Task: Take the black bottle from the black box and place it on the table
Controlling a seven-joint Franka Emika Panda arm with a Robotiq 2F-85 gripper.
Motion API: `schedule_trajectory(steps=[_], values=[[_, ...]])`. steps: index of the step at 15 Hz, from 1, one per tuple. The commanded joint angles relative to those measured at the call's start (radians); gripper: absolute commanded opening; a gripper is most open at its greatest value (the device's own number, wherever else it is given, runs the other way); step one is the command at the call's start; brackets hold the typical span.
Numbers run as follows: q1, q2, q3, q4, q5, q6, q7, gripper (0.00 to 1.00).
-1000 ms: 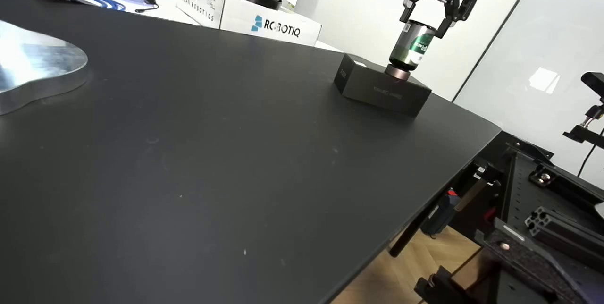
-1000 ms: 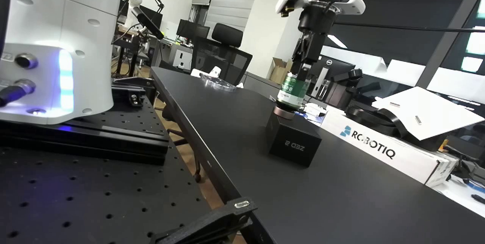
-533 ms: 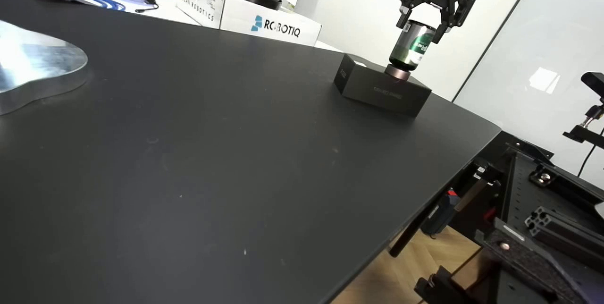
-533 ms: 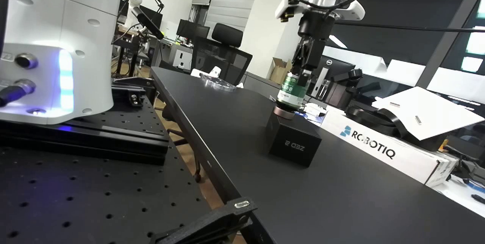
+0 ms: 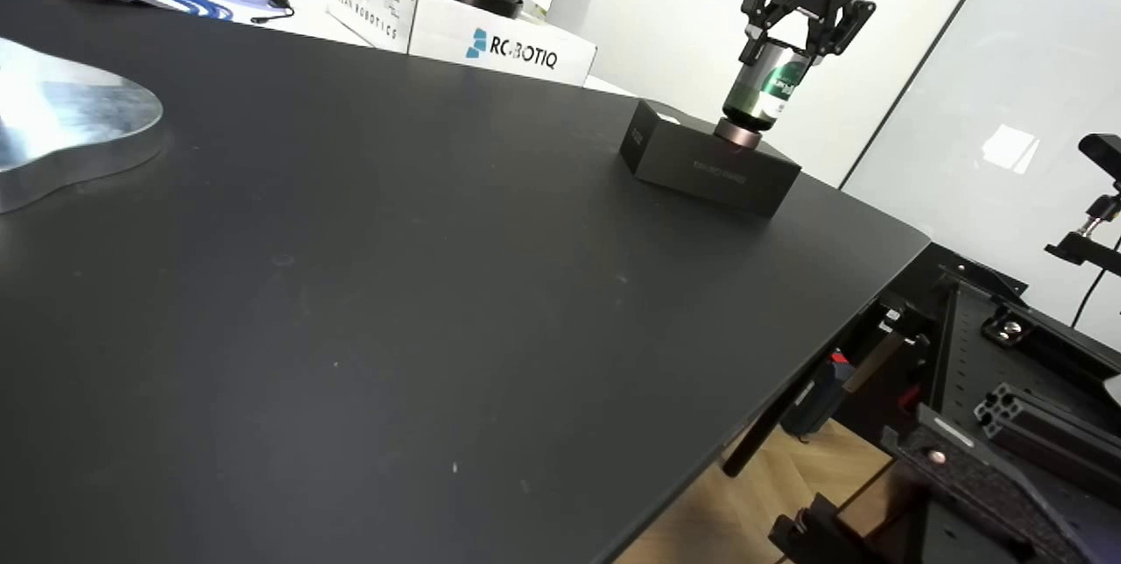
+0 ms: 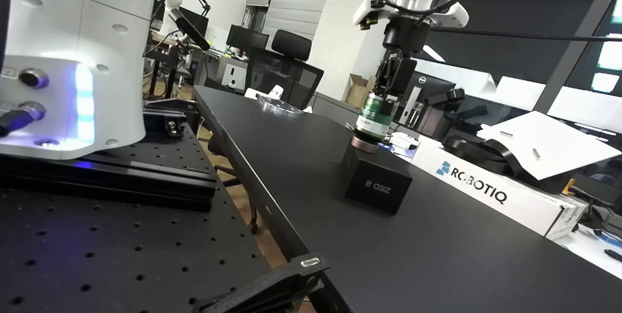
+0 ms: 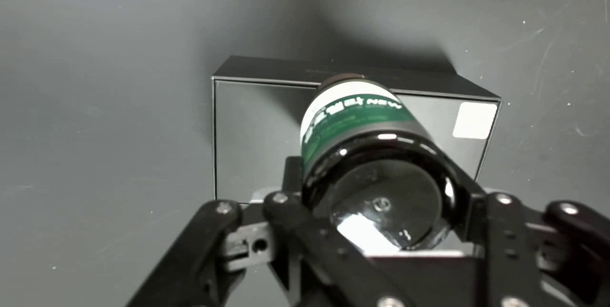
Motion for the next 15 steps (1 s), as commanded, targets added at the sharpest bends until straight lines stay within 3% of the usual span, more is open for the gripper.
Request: schedule_trajectory(steps=[1, 8, 15], values=[[0.008, -0.048, -0.004, -0.005, 0.014, -0.013, -0.017, 0.44], [-0.005, -0.150, 0.013, -0.011, 0.005, -0.028, -0.044, 0.44], [-0.090, -0.057, -0.023, 0.125, -0.027, 0.010, -0.026, 0.44]])
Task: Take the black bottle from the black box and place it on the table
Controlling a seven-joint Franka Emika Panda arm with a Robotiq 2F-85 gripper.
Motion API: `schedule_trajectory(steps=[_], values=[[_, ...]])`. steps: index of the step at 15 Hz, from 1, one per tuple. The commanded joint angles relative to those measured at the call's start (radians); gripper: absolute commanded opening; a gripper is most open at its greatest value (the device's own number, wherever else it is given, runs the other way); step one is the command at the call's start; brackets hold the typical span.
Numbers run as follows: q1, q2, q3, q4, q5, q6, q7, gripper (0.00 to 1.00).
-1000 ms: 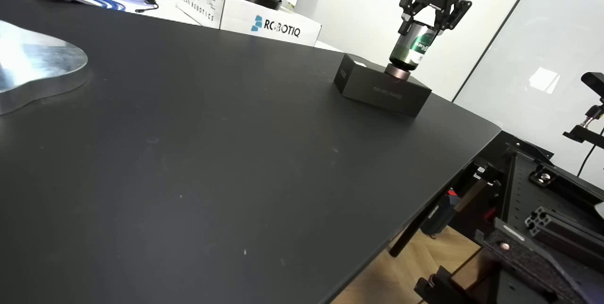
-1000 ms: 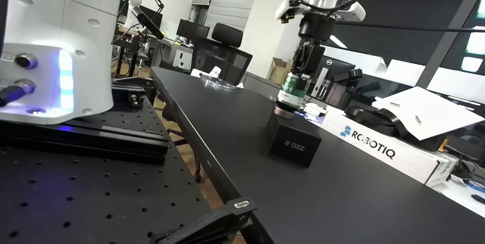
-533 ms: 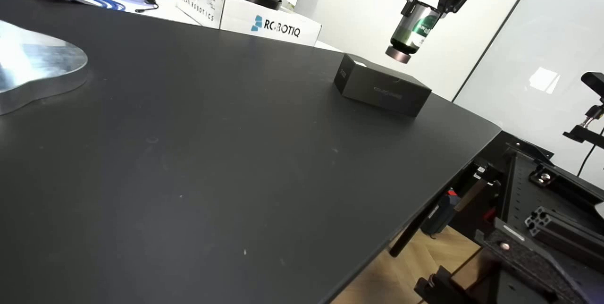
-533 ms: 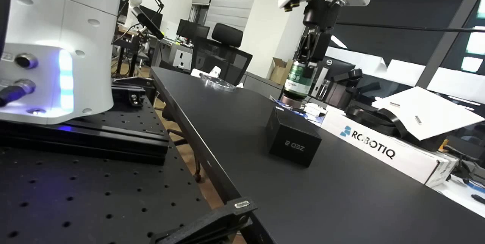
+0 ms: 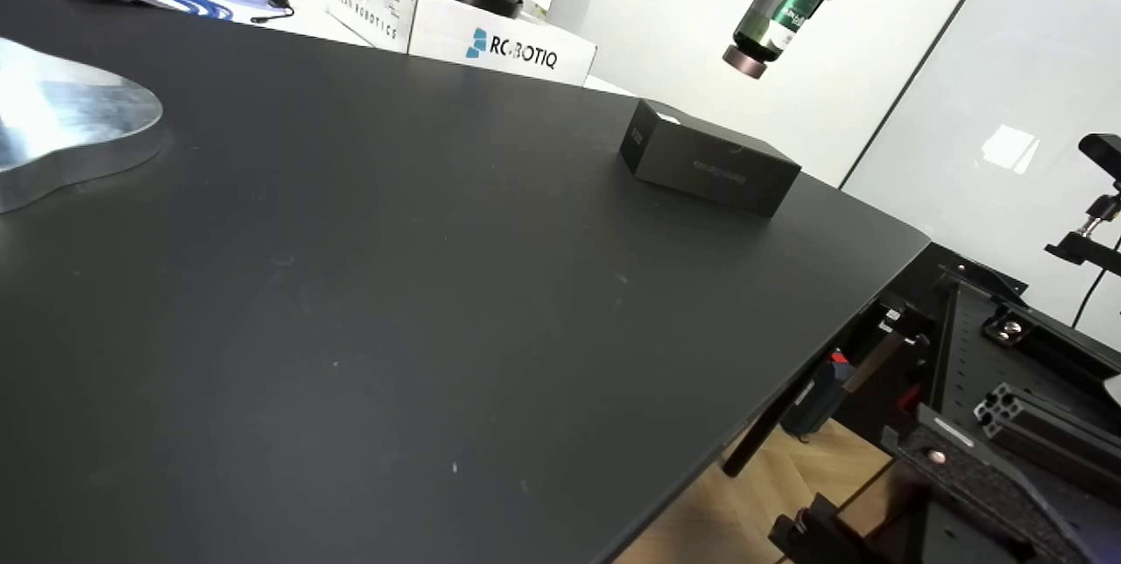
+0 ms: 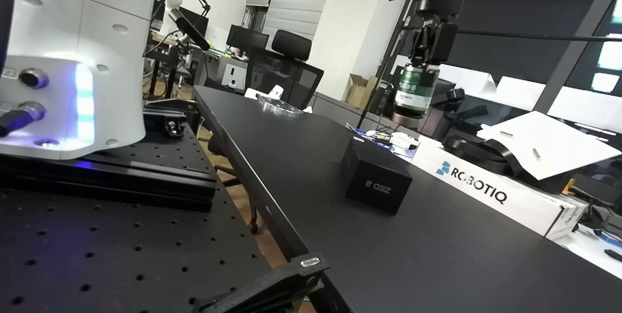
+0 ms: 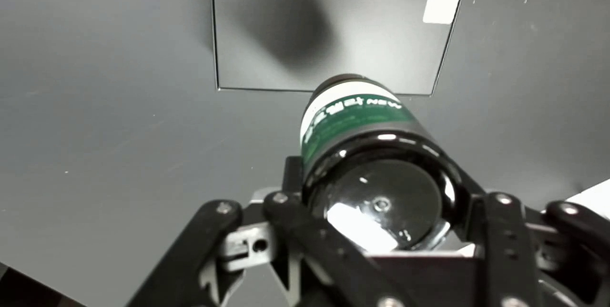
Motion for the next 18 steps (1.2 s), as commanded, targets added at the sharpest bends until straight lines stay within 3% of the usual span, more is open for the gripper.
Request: schedule_trajectory(steps=[1, 9, 18], values=[[-0.042, 0.086, -0.026, 0.110, -0.028, 0.010, 0.020, 0.44], [-0.037, 0.361, -0.124, 0.284, -0.002, 0.043, 0.012, 0.44], [-0.006, 0.574, -0.193, 0.362, 0.085, 0.064, -0.015, 0.44]])
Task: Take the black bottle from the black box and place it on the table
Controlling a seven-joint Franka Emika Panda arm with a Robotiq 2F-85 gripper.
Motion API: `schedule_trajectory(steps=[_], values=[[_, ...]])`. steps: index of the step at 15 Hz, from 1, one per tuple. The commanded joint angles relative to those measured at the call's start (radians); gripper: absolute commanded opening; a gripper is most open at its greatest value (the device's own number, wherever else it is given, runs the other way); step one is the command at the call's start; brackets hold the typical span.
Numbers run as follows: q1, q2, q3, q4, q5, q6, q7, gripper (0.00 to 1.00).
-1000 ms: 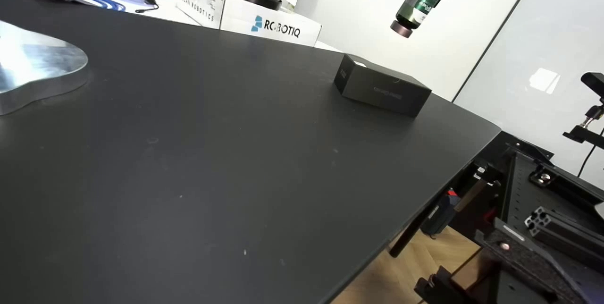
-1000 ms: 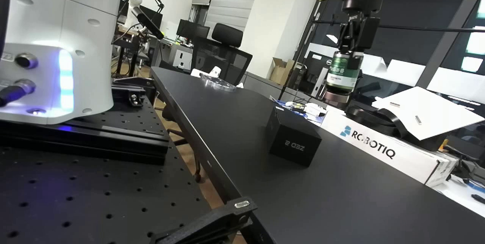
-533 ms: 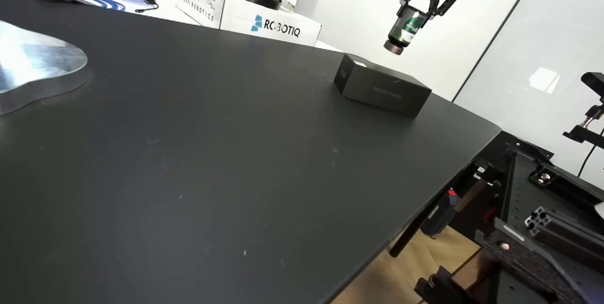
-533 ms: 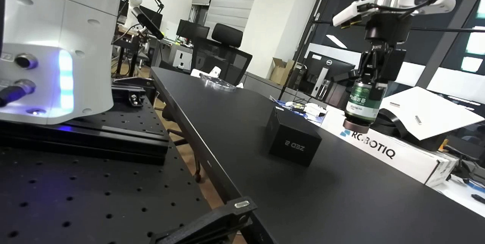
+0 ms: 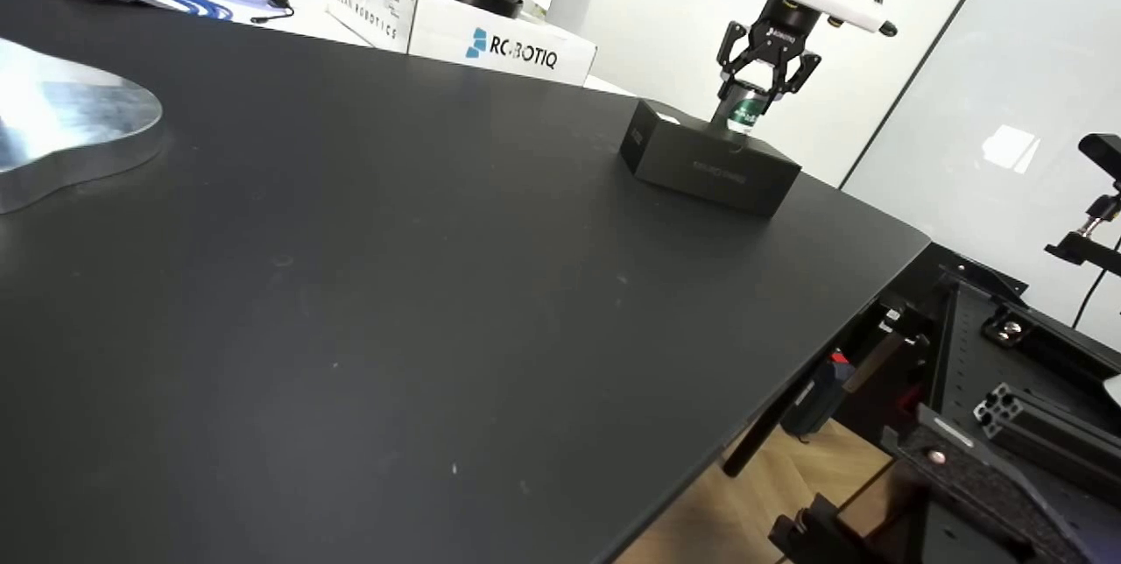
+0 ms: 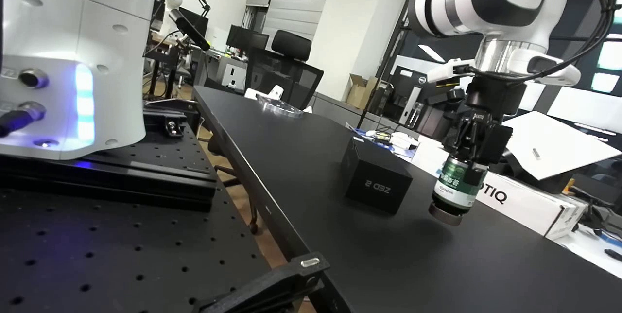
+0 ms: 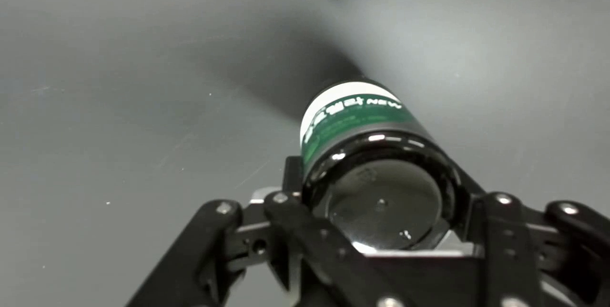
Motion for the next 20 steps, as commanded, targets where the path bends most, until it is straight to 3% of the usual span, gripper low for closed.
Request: schedule_trajectory(steps=[1, 4, 5, 8, 14, 15, 17, 20], values=[[0.022, 0.055, -0.026, 0.050, 0.044, -0.004, -0.014, 0.44], [0.032, 0.057, -0.034, 0.055, 0.056, -0.002, -0.018, 0.44], [0.031, 0.049, -0.031, 0.052, 0.066, -0.007, -0.027, 0.92], [0.032, -0.033, -0.022, 0.025, 0.099, -0.034, -0.054, 1.00], [0.030, -0.307, 0.008, -0.066, 0.152, -0.096, -0.151, 1.00], [0.033, -0.186, -0.008, 0.008, 0.112, -0.080, -0.096, 0.99], [0.029, -0.272, 0.006, -0.027, 0.129, -0.099, -0.126, 1.00], [0.028, -0.305, 0.010, -0.059, 0.134, -0.100, -0.138, 1.00]])
